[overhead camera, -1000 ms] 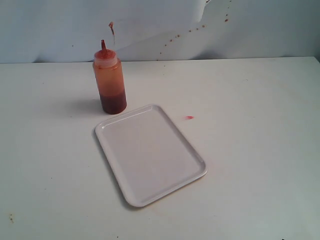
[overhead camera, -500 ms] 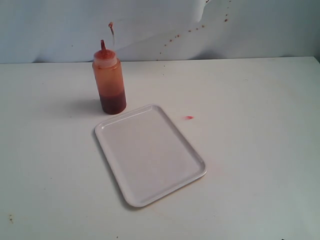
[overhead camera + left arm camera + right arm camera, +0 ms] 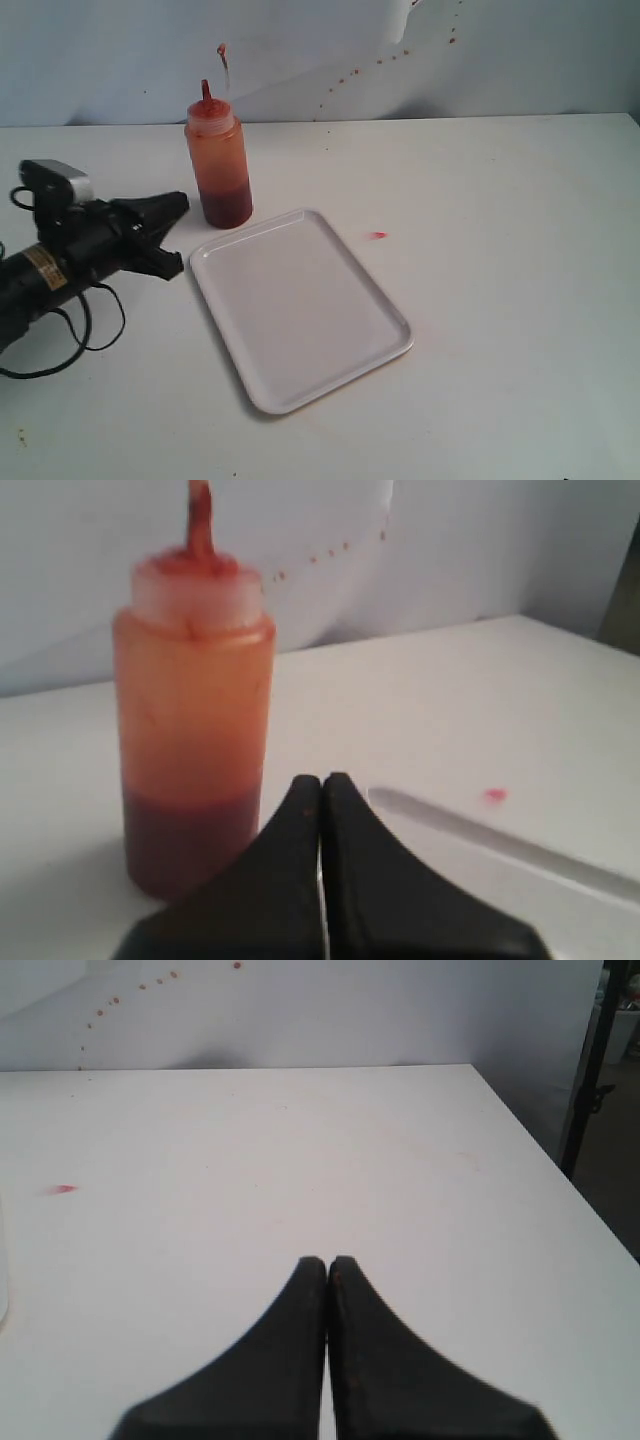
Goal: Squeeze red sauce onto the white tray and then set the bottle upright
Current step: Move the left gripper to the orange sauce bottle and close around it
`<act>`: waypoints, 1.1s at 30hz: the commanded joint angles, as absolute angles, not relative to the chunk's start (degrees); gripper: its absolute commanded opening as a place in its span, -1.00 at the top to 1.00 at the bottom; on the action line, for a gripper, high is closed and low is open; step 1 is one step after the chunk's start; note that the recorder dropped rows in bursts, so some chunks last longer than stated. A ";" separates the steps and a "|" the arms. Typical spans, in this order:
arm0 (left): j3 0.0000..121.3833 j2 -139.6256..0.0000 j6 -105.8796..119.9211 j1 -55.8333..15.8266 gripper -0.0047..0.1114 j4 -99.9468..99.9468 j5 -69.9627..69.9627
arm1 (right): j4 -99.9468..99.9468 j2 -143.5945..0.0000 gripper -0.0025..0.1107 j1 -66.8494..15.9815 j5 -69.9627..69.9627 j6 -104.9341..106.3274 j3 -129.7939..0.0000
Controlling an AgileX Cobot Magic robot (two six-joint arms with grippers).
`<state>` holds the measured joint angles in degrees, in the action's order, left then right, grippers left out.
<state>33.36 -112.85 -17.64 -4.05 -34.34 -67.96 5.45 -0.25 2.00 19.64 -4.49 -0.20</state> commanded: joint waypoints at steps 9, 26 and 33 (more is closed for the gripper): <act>49.26 -126.06 -6.92 -3.93 0.92 -31.50 -62.40 | 5.59 0.00 0.96 2.35 19.56 -4.61 0.00; 53.65 -127.39 -7.71 -3.93 0.86 -34.85 -49.14 | 5.59 0.00 0.96 2.35 19.56 -4.61 0.00; 53.65 -127.39 -10.41 -3.93 -0.45 -34.85 -49.04 | 5.59 0.00 0.96 2.35 19.56 -4.61 0.00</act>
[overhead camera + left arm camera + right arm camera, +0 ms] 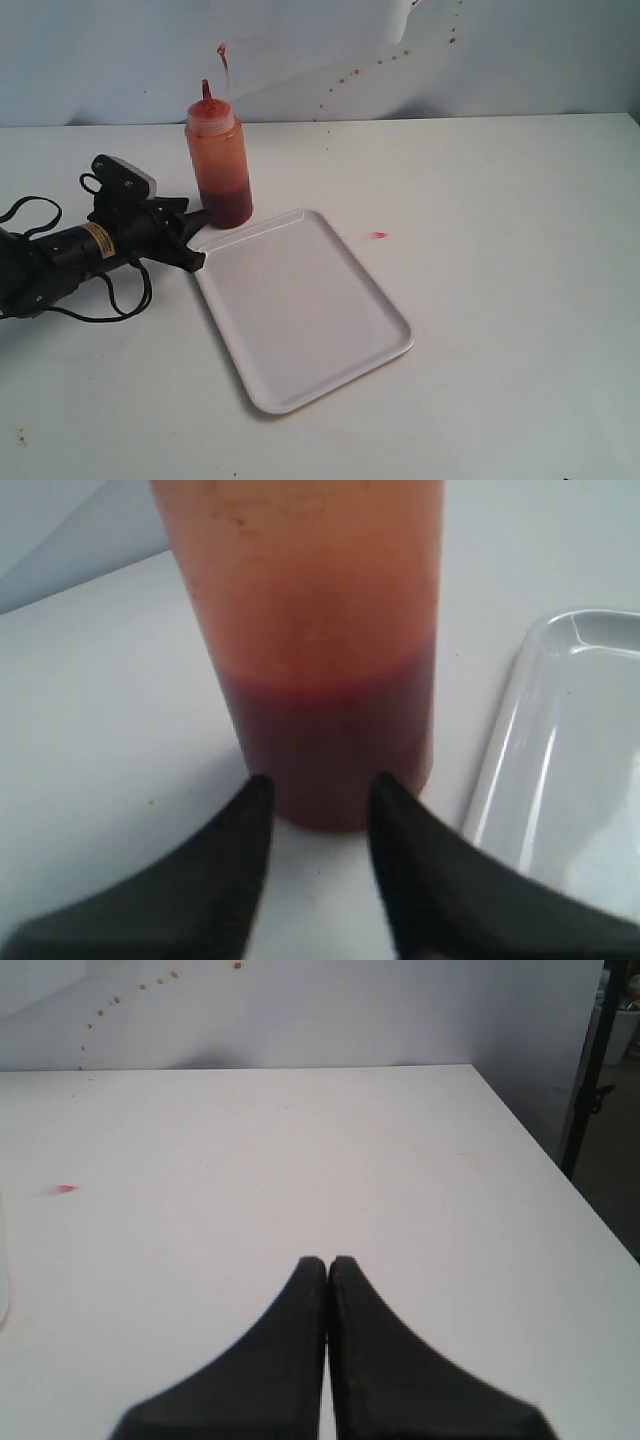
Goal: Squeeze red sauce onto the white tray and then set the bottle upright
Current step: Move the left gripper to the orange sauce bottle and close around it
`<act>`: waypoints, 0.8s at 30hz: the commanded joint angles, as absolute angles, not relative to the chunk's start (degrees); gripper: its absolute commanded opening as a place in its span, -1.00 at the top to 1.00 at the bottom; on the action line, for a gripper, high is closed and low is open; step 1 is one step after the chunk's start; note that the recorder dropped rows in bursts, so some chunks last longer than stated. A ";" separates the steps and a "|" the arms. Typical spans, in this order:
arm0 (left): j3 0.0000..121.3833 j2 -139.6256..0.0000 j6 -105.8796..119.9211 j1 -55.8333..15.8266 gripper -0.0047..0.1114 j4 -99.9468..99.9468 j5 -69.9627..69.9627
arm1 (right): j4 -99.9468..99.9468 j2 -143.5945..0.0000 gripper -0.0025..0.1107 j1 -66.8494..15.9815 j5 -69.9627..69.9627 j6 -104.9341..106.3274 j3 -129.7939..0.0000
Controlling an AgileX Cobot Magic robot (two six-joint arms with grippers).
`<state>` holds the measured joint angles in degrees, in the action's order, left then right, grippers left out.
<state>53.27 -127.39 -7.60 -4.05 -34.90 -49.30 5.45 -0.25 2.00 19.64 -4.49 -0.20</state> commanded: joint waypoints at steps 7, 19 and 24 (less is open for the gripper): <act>53.65 -127.39 -10.71 -3.93 -0.87 -35.23 -51.82 | 5.59 0.00 0.96 2.35 19.56 -4.61 0.00; 55.04 -131.69 -16.72 -3.93 -0.87 -31.50 -58.94 | 5.59 0.00 0.96 2.35 19.56 -4.61 0.00; 62.43 -136.95 -21.36 -3.93 -0.87 -36.95 -61.13 | 5.59 0.00 0.96 2.35 19.56 -4.61 0.00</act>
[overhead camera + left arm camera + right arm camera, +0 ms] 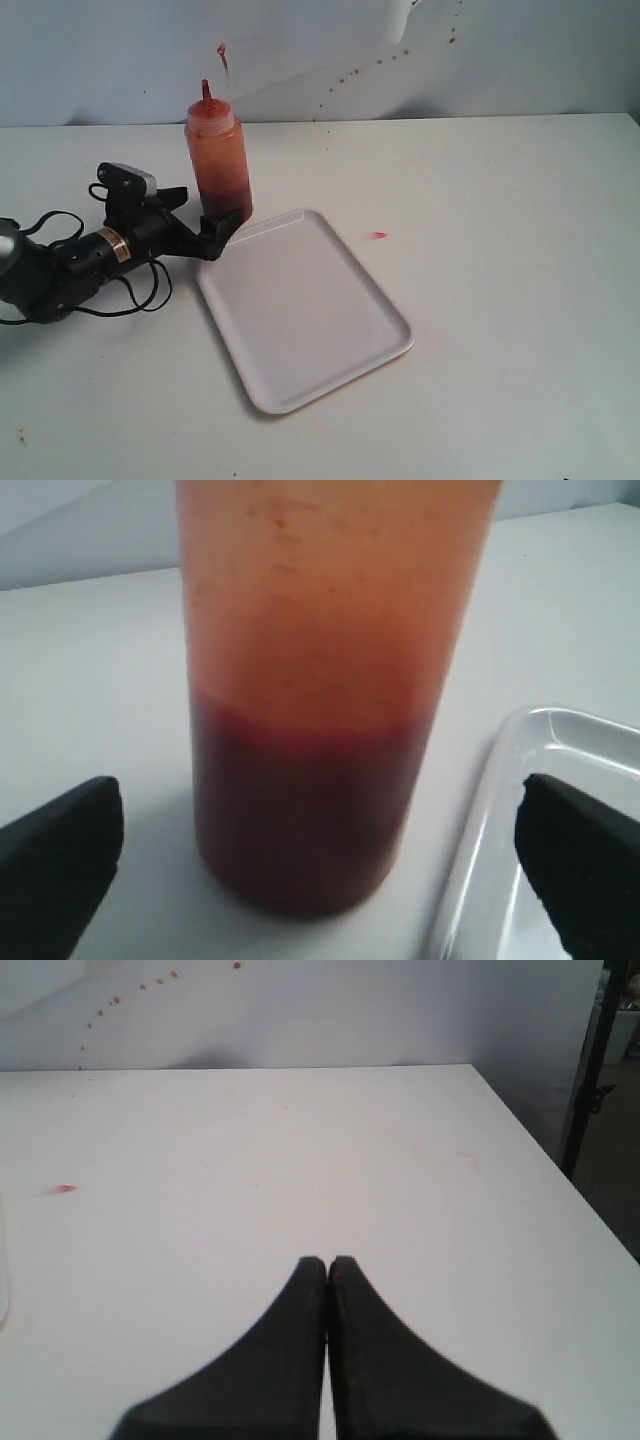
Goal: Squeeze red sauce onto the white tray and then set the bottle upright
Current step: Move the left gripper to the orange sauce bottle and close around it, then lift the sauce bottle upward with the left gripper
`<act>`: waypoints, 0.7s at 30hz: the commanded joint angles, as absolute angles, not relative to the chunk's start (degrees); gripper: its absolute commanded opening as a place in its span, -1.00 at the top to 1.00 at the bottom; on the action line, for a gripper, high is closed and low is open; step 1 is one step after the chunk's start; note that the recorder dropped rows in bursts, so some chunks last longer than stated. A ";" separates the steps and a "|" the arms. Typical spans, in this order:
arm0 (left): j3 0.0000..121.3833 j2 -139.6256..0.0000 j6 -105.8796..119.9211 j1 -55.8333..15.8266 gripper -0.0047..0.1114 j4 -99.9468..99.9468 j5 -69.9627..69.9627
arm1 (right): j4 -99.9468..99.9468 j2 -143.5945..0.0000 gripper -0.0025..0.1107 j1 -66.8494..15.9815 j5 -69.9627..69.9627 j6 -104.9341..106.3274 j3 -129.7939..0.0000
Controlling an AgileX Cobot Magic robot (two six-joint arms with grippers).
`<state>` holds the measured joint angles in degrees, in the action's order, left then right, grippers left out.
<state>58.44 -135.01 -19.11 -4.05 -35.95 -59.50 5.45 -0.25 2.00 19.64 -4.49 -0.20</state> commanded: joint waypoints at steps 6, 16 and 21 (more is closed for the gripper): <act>69.12 -141.66 -21.36 -4.26 -0.87 -37.70 -61.54 | 5.59 0.00 0.96 2.35 19.56 -4.61 0.00; 75.66 -145.57 -20.96 -4.90 -0.87 -37.47 -59.61 | 5.59 0.00 0.96 2.35 19.56 -4.61 0.00; 75.66 -145.57 -20.96 -4.90 -0.87 -37.47 -58.64 | 5.59 0.00 0.96 2.35 19.56 -4.61 0.00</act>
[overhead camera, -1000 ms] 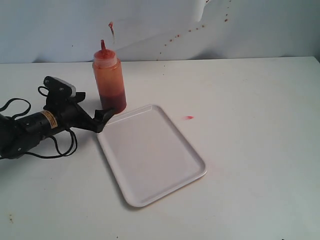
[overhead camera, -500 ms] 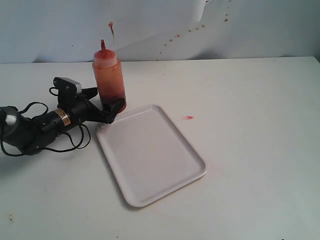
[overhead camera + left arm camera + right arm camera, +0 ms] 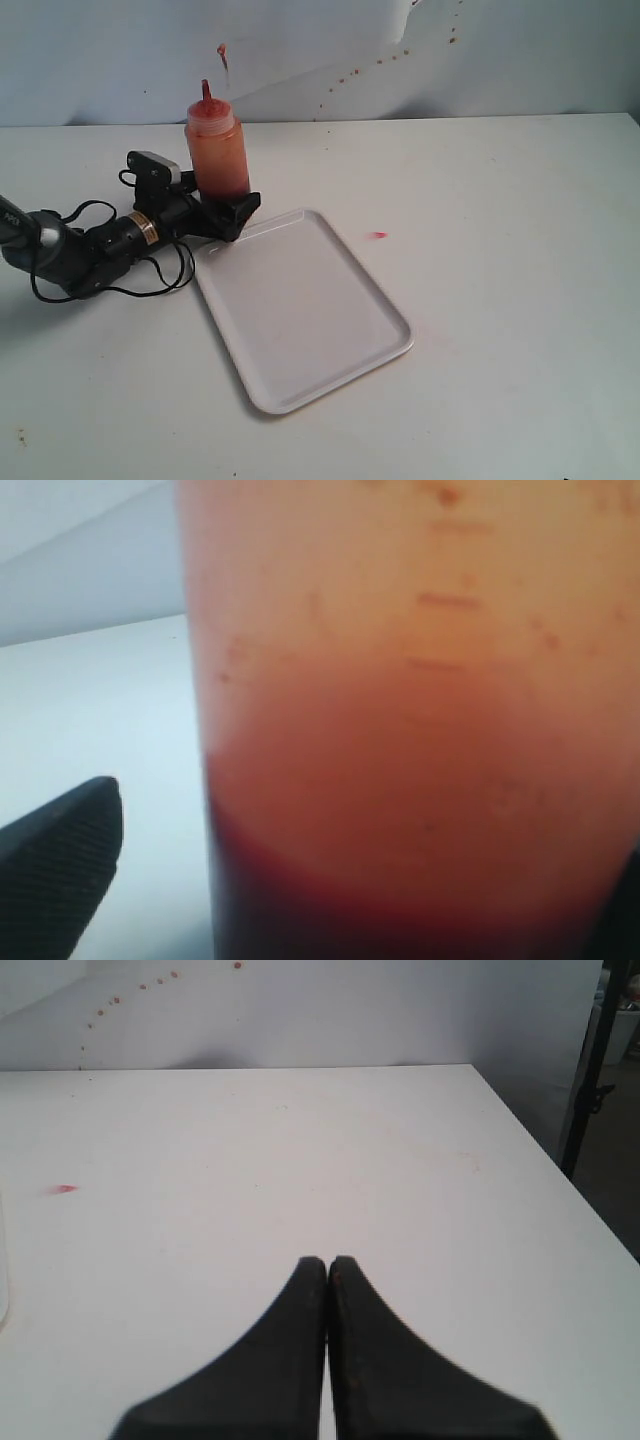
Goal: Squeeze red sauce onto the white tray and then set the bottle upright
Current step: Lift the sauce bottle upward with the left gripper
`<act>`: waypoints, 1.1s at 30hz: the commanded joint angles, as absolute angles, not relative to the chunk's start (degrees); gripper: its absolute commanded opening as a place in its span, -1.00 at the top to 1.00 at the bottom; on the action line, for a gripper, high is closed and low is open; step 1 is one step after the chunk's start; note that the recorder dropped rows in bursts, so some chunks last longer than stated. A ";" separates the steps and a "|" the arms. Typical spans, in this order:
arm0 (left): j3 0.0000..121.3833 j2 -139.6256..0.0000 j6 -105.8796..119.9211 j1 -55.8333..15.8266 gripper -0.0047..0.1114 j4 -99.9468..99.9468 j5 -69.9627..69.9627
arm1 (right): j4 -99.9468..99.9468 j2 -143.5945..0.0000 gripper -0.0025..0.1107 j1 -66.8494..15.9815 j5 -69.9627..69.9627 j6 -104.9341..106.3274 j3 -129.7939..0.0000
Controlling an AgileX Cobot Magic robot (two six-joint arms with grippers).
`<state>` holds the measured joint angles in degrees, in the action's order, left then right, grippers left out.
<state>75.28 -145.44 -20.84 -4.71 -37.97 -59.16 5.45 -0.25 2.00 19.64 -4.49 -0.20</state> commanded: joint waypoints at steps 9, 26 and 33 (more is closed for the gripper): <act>75.66 -145.57 -20.86 -5.66 -0.38 -38.26 -58.45 | 5.59 0.00 0.96 2.35 19.56 -4.61 0.00; 72.50 -142.63 -18.85 -4.67 0.91 -39.58 -69.96 | 5.59 0.00 0.96 2.35 19.56 -4.61 0.00; 64.77 -134.93 -19.05 -1.87 0.91 -42.72 -69.96 | 5.59 0.00 0.96 2.35 19.56 -4.61 0.00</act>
<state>67.40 -139.24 -19.24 -2.96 -41.13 -66.28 5.45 -0.25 2.00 19.64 -4.49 -0.20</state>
